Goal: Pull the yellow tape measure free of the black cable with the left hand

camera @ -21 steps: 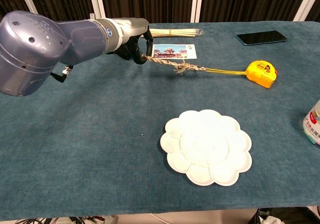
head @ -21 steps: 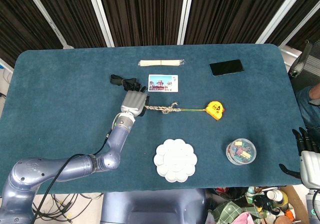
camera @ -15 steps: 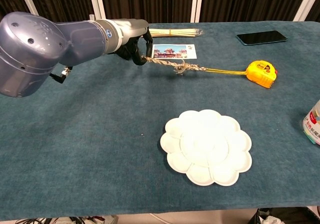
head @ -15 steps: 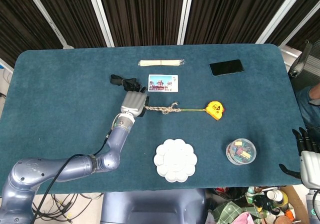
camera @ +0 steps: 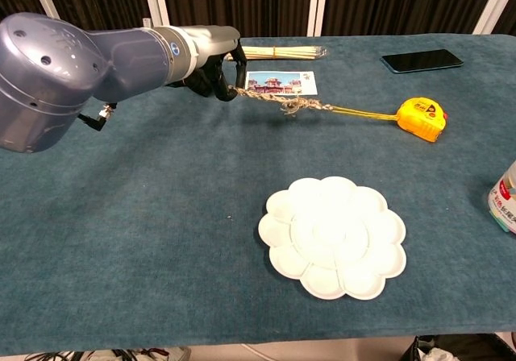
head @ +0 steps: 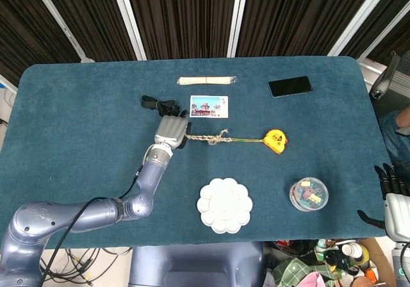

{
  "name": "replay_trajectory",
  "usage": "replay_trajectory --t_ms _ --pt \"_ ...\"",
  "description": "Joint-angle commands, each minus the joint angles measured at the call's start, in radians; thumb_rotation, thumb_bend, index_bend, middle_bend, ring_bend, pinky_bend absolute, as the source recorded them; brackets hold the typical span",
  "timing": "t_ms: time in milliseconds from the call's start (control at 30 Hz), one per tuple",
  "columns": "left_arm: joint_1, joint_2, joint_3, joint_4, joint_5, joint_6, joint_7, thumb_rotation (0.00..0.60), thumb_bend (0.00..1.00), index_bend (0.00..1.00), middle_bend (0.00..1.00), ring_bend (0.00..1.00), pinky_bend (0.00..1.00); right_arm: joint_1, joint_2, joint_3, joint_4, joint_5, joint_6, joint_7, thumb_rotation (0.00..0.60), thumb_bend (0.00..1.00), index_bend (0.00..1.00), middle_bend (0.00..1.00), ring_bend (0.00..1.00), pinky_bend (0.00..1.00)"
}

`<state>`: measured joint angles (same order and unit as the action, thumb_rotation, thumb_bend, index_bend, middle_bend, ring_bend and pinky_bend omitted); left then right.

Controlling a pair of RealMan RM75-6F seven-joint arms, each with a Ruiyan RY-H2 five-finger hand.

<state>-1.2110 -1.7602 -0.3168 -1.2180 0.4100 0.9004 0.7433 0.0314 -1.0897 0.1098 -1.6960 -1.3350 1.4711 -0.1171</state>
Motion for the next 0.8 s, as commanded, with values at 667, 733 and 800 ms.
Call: replay_trajectory --t_ms 667,733,800 --pt "0.012 0.022 0.025 -0.026 0.023 -0.004 -0.004 0.600 0.50 0.62 0.13 0.00 0.00 0.001 -0.001 0.002 0.001 0.005 -0.002 -0.004 0.600 0.04 0.00 0.00 0.10 0.17" --pt "0.022 0.049 0.033 -0.056 0.033 0.007 -0.001 0.600 0.50 0.62 0.13 0.00 0.00 0.001 -0.001 0.001 0.001 0.005 -0.002 -0.005 0.600 0.04 0.00 0.00 0.10 0.17" --pt "0.033 0.077 0.041 -0.086 0.047 0.018 0.001 0.600 0.50 0.62 0.13 0.00 0.00 0.001 -0.001 0.001 0.001 0.005 -0.002 -0.006 0.600 0.04 0.00 0.00 0.10 0.17"
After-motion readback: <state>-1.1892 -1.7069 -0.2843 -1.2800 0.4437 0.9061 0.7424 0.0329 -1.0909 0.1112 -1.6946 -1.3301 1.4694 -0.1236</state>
